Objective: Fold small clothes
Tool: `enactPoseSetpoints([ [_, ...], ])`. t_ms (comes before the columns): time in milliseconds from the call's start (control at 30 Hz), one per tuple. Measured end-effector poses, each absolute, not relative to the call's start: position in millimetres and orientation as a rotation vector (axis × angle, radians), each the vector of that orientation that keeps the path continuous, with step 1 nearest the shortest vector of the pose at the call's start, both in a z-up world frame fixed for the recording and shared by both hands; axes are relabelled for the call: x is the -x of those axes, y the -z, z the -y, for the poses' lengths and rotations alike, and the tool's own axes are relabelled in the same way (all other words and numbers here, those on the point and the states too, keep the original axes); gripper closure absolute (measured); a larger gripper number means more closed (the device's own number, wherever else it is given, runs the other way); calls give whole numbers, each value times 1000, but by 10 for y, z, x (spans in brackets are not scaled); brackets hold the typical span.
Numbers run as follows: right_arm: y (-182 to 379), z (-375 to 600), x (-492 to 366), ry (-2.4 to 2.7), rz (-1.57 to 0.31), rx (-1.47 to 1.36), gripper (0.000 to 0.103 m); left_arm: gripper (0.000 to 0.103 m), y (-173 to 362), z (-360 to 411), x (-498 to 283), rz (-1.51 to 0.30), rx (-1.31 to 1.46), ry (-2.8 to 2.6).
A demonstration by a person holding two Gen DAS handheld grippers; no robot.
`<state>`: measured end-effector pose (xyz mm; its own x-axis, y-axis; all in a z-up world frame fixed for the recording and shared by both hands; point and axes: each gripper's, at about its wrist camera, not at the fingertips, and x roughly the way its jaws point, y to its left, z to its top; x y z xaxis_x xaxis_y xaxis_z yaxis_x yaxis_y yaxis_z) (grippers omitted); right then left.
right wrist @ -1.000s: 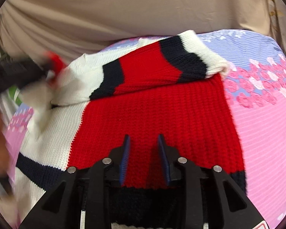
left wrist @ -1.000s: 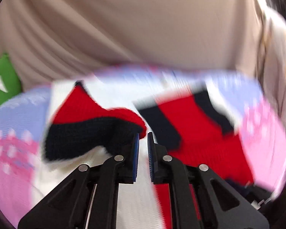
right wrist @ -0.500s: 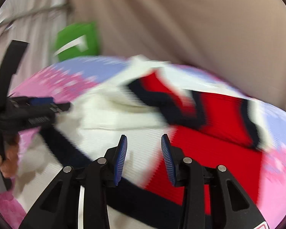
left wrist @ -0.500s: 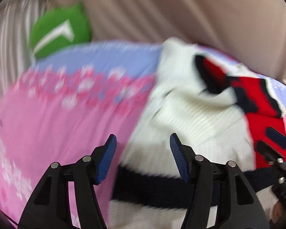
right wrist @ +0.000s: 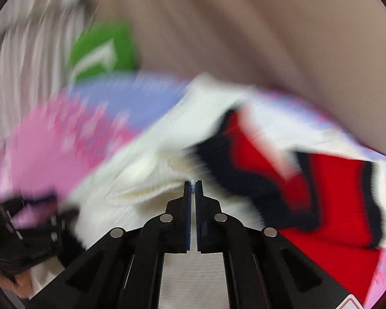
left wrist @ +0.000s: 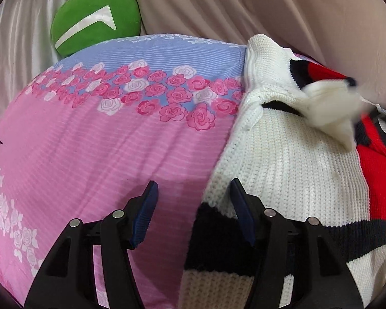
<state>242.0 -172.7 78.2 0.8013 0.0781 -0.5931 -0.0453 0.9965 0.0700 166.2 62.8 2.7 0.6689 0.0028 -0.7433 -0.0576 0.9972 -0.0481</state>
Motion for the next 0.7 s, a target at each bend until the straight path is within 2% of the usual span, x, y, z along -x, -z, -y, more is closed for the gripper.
enactPoseSetpoints([
  [100, -1074, 2665, -2038, 169, -507, -228, 101, 49, -197, -605, -1594, -812, 80, 1],
  [167, -966, 3307, -1888, 328, -537, -348, 99, 48, -406, -518, -1547, -770, 98, 67],
  [233, -655, 3755, -1923, 416, -669, -400, 92, 42, -564, -373, -1584, -753, 125, 155],
  [267, -521, 3877, -1920, 452, -713, -411, 92, 31, -608, -267, -1652, -763, 143, 208],
  [300, -424, 3953, -1887, 468, -736, -438, 92, 26, -618, -174, -1741, -780, 173, 251],
  [367, -364, 4034, -1711, 402, -703, -527, 90, 26, -576, -39, -1940, -822, 236, 300],
  [400, -370, 4035, -1645, 361, -685, -554, 86, 26, -539, 7, -2037, -845, 264, 314],
  [433, -385, 4035, -1599, 328, -674, -565, 71, 26, -499, 40, -2151, -865, 297, 334],
  [500, -412, 3983, -1607, 296, -659, -568, 51, 26, -397, 63, -2385, -905, 363, 298],
  [700, -303, 3976, -2018, 313, -734, -548, 50, 27, -170, -209, -2798, -887, 552, 120],
])
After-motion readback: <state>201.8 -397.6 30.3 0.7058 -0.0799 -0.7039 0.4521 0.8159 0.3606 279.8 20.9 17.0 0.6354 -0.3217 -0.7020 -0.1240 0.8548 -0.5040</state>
